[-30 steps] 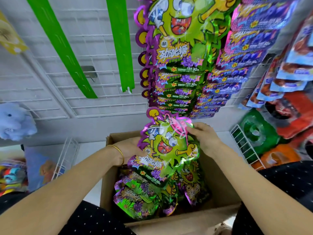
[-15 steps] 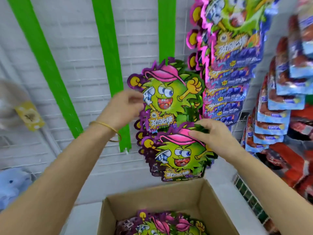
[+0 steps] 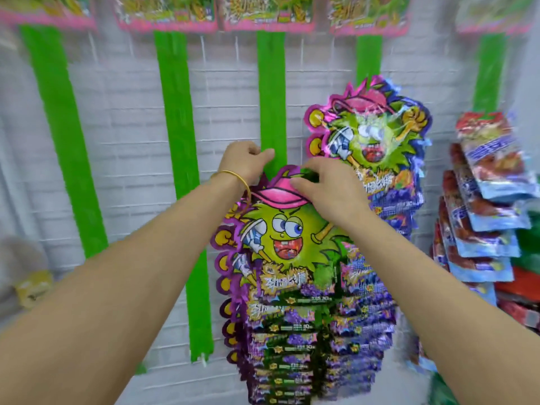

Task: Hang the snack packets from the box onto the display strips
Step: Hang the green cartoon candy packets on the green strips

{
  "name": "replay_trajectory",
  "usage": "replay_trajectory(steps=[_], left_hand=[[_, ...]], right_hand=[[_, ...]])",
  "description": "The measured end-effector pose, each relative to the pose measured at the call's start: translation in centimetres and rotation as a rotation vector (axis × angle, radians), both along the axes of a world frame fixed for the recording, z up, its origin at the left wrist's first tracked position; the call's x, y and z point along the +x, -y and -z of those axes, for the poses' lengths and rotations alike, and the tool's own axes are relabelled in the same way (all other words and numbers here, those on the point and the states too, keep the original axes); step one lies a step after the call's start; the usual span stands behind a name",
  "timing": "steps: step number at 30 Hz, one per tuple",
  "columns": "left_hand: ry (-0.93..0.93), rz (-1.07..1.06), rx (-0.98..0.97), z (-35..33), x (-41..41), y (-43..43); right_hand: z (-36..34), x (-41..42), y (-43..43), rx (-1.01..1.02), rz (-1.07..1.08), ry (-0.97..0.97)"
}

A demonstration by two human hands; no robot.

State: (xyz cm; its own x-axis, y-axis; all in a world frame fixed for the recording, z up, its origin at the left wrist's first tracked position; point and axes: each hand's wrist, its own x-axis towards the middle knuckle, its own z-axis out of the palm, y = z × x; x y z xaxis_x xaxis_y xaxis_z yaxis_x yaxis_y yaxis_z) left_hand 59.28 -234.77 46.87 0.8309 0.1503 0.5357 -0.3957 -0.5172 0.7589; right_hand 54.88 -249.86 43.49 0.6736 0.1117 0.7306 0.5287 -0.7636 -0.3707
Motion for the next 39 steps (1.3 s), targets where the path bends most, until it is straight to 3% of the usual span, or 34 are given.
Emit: replay_trajectory(steps=[6,16,20,29,33,36,39], left_hand=[[-0.049,-0.001,0.083,-1.3,-1.3,0.2],[-0.151,0.026,-0.166,-1.0,-1.6,0.0],[-0.168,0.014,-0.118,-0.4,-2.4,-0.4],[0.067,0.031,0.166,4.0,-3.3,-2.3],[0.333,-0.173,0.419,6.2,-4.4,-3.6],[0.420,-0.176,0.408,9.6,-7.1,-3.9],[0.294,-0.078,0.328,15.7,-10.7,-4.0]], right_hand=[[-1.5,1.3,-1.9,-0.006,0.087,0.065],[-1.0,2.2,-2.4,-0.048,0.114,0.065],[-0.2,2.1,-2.4,-0.069,0.041,0.025],[1.5,1.7,-2.4,-0.143,0.011,-0.033],[2.4,0.8,-1.5,-0.238,0.174,0.099],[4.8,-1.2,-0.4,-0.208,0.326,0.356],[10.3,-5.3,0.6,-0.007,0.167,0.240]])
